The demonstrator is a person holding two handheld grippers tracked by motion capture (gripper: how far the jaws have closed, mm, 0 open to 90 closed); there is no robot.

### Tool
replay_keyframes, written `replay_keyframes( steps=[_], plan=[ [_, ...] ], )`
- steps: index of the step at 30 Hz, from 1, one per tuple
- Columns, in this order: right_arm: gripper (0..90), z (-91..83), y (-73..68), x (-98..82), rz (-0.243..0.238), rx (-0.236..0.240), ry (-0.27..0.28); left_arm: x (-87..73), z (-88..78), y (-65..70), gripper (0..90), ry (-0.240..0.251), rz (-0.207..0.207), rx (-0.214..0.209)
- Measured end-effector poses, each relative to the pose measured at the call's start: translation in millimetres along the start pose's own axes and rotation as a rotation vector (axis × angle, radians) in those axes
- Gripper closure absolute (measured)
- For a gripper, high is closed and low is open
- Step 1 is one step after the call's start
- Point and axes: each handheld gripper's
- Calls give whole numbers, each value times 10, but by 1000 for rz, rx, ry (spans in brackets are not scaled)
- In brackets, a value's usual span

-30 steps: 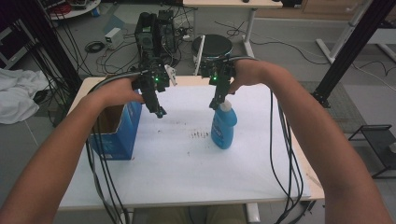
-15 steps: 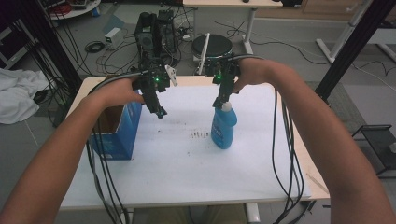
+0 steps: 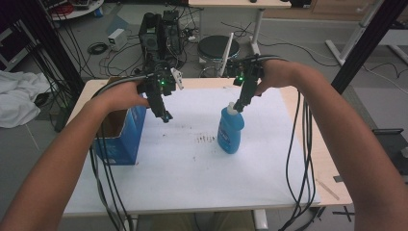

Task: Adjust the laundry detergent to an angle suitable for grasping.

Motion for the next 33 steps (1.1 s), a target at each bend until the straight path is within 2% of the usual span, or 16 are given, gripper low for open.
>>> replay_keyframes(
  steps=[7, 8, 9, 12, 14, 15, 17, 18, 20, 21, 23, 30, 33],
  plan=[
    [39, 1, 25, -230, 30, -16, -12, 14, 1, -6, 85, -5, 7, 1],
    [39, 12, 20, -288, 49, -19, -14, 17, 9, 0, 85, -3, 0, 5],
    [39, 15, 24, -317, 55, -23, -16, 20, -3, -9, 85, -19, 14, 5],
    [39, 33, 37, -405, 66, -25, -20, 23, -2, -3, 85, -23, 12, 10],
    [39, 53, 40, -433, 67, -19, -11, 22, 2, -2, 85, -17, 9, 4],
    [39, 77, 27, -479, 86, -23, -19, 19, 11, 1, 85, -13, 7, 8],
    [39, 103, 26, -528, 96, -23, -14, 18, 17, 1, 85, -18, 11, 5],
    [39, 116, 33, -553, 87, -26, -13, 18, 17, 1, 85, -18, 11, 5],
    [39, 146, 19, -598, 120, -29, 1, 17, 37, 9, 85, -17, 10, 4],
    [39, 146, 19, -598, 120, -29, 1, 17, 37, 9, 85, -17, 10, 4],
    [39, 169, 15, -667, 127, -16, 17, 18, 42, 9, 85, -17, 10, -1],
    [39, 244, 11, -784, 158, -22, -6, 28, 37, 12, 85, -23, 9, 0],
    [39, 276, 6, -823, 193, -36, -12, 23, 48, 15, 85, -13, 6, -1]
  ],
)
Point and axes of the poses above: each handheld gripper's, and its own axes: z roughly forward along the jaws, x roughly out of its top, y roughly to its right, and after that the axes turned 2 degrees about -y, right-handed
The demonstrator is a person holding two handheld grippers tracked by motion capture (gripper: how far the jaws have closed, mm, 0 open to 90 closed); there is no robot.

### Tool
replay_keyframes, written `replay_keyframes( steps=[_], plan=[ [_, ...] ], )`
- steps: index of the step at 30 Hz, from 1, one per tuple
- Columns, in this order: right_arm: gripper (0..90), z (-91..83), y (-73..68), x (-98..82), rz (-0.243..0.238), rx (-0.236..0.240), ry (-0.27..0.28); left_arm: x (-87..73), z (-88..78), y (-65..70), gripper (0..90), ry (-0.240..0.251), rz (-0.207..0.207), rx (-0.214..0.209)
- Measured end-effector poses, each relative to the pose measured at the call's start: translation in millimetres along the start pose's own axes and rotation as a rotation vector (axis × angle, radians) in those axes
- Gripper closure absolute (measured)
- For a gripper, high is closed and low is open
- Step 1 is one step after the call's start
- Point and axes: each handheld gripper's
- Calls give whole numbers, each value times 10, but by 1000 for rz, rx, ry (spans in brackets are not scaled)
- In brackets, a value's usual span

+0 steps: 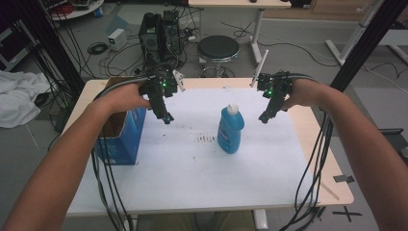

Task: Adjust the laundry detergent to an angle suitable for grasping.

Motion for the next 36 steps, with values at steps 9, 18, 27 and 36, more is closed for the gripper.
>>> replay_keyframes(
  steps=[9, 18, 27, 36],
  plan=[
    [39, 60, -3, -65, 108, -15, 29, -13, 9, 5, 85, -7, -5, 1],
    [39, 160, 0, -102, 193, 11, -12, -8, 20, 5, 85, 5, -3, 1],
    [39, 244, 27, -144, 306, -1, -45, -23, 31, 6, 85, 1, -5, 1],
    [39, 331, 4, -204, 421, -29, -45, -30, 52, 5, 85, 6, -8, 0]
  ],
)
Point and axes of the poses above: each handheld gripper's, and its own axes: z roughly forward along the jaws, x roughly out of its top, y roughly to its right, and after that the axes turned 2 degrees about -y, right-handed
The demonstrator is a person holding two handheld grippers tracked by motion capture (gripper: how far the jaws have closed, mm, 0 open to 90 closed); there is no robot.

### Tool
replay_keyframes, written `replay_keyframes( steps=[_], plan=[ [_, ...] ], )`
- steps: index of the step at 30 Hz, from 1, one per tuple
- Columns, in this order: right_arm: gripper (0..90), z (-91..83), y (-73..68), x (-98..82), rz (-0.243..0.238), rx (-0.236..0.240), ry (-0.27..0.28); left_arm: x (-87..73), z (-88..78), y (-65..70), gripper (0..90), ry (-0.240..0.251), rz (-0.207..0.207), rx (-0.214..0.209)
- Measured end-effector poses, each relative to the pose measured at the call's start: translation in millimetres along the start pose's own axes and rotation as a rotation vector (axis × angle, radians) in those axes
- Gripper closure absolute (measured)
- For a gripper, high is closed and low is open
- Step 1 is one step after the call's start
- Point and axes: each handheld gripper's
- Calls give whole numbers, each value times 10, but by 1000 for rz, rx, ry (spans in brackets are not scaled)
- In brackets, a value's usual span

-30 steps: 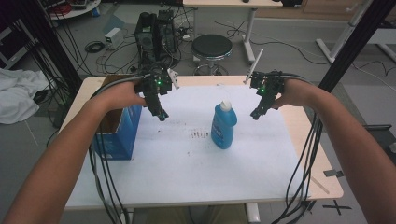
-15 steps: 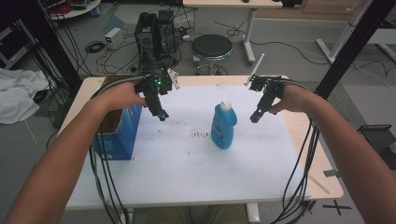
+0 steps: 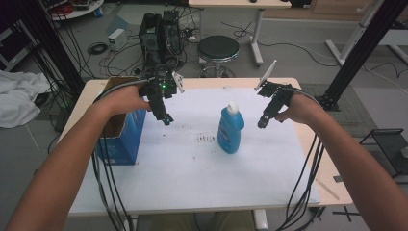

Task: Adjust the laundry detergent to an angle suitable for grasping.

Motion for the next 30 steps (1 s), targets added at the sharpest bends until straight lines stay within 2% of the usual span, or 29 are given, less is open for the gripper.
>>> replay_keyframes(
  steps=[3, 5, 7, 10, 15, 17, 18, 19, 25, 26, 30],
  plan=[
    [39, 24, 20, -27, 35, -11, 39, 3, 5, 3, 85, -1, 1, -1],
    [39, 41, 18, -49, 77, -17, 51, 5, 9, 10, 85, -1, -1, 3],
    [39, 59, 24, -74, 89, -17, 75, 3, 10, 13, 85, 0, -2, 2],
    [39, 61, 19, -127, 104, -24, 151, -9, 12, 13, 85, 6, 4, 2],
    [39, 58, 2, -219, 174, -8, 246, -21, 11, 17, 85, -2, 2, 4],
    [39, 87, 16, -259, 161, -3, 293, -26, 12, 18, 85, 8, 0, 4],
    [39, 94, 0, -269, 188, -3, 296, -27, 11, 18, 85, 8, 0, 7],
    [39, 116, 8, -288, 180, -13, 308, -27, 10, 16, 85, 8, 1, 8],
    [39, 251, 40, -379, 223, -18, 377, -22, 11, 26, 85, -1, 1, 10],
    [39, 271, 42, -393, 229, -17, 396, -28, 21, 26, 85, 11, -5, 4],
    [39, 362, 68, -455, 259, -19, 435, -30, 31, 28, 85, 10, -3, 3]
  ],
)
Point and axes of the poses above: each handheld gripper's, and its own axes: z roughly forward along the jaws, x roughly out of its top, y roughly to its right, and after that the axes turned 2 degrees about -y, right-handed
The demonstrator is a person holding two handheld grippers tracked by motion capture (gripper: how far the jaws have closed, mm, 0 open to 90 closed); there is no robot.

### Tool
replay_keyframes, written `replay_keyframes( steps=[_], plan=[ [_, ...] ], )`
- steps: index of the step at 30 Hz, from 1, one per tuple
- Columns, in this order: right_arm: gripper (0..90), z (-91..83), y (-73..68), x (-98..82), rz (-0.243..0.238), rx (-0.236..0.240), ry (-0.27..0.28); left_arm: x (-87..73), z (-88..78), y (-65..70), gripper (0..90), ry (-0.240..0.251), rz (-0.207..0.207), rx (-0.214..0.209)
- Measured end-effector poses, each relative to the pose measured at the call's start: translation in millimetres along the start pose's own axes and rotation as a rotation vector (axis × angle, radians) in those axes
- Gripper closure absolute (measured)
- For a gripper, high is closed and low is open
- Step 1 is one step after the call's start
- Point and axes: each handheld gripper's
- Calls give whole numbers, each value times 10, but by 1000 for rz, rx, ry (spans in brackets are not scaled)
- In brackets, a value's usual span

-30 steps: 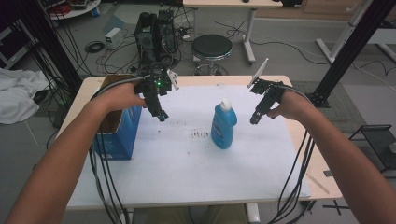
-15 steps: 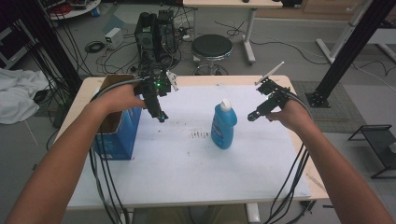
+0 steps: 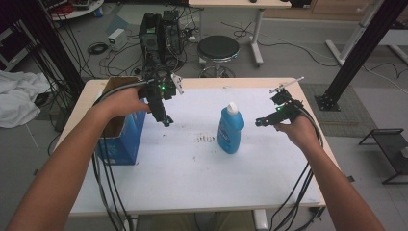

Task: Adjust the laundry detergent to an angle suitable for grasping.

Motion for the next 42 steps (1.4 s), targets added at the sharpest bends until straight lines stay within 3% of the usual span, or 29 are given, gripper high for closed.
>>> replay_keyframes(
  steps=[11, 17, 25, 26, 30, 32, 34, 36, 39, 42],
  plan=[
    [39, 162, 127, -227, 52, -69, 157, 4, 13, 8, 85, -3, 2, -4],
    [39, 177, 124, -328, 66, -107, 299, -1, 20, 5, 85, 1, 0, -1],
    [39, 219, 75, -423, 68, -96, 399, -2, 22, 5, 85, -1, 2, -1],
    [39, 218, 62, -440, 87, -96, 419, -4, 20, 2, 85, -5, 6, -4],
    [39, 229, 52, -519, 87, -79, 508, -12, 32, 8, 85, -4, -2, 0],
    [39, 238, 52, -564, 60, -85, 555, -15, 41, 11, 85, -1, -6, -1],
    [39, 245, 24, -619, 83, -83, 590, -15, 40, 11, 85, -1, -6, 0],
    [39, 242, -1, -658, 101, -79, 603, -12, 34, 4, 85, -1, -3, 0],
    [38, 239, -20, -687, 79, -99, 623, -7, 34, 1, 86, -2, -3, -1],
    [37, 221, -87, -727, 80, -84, 644, -3, 41, 7, 85, 0, -4, -5]
  ],
)
Point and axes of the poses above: each handheld gripper's, and its own axes: z roughly forward along the jaws, x roughly out of its top, y roughly to its right, and after that the axes turned 2 degrees about -y, right-handed
